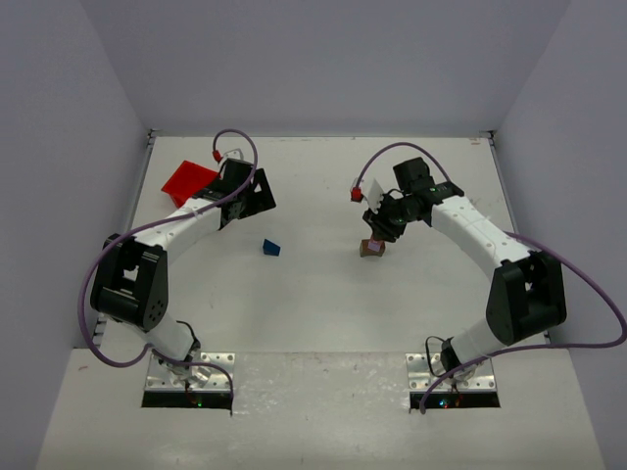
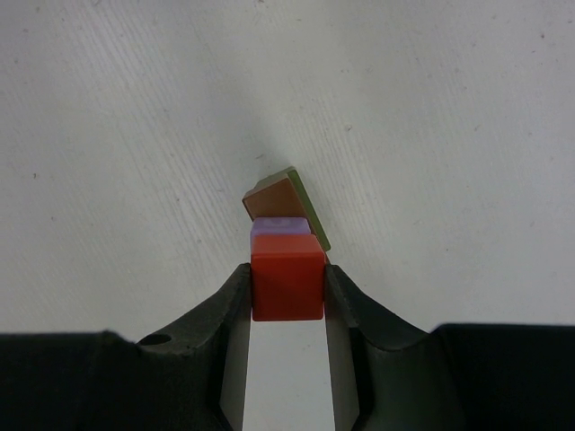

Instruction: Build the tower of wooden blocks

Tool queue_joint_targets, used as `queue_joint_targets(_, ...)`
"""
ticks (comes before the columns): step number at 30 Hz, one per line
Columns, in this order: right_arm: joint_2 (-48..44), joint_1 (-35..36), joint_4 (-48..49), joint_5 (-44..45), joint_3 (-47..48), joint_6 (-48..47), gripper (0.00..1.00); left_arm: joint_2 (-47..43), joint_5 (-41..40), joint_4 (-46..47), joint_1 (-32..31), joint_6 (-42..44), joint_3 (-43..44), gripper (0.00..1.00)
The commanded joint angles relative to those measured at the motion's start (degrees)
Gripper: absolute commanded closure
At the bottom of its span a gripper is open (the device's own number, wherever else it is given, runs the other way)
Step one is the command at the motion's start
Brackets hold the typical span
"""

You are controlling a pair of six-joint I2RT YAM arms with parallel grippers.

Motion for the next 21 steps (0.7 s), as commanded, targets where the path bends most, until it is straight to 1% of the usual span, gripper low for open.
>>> queue_joint_targets(1, 0.04, 0.44, 0.26, -1.19, 1.03, 0.21, 0.66, 0.65, -0.37, 1.3, -0.54, 0.54, 2.27, 0.0)
queue_joint_targets(21, 0.48, 0.6, 0.17, -1.49, 1.03, 0.36, 0.63, 0.65, -0.45, 1.24, -0.54, 0.63, 2.45, 0.0)
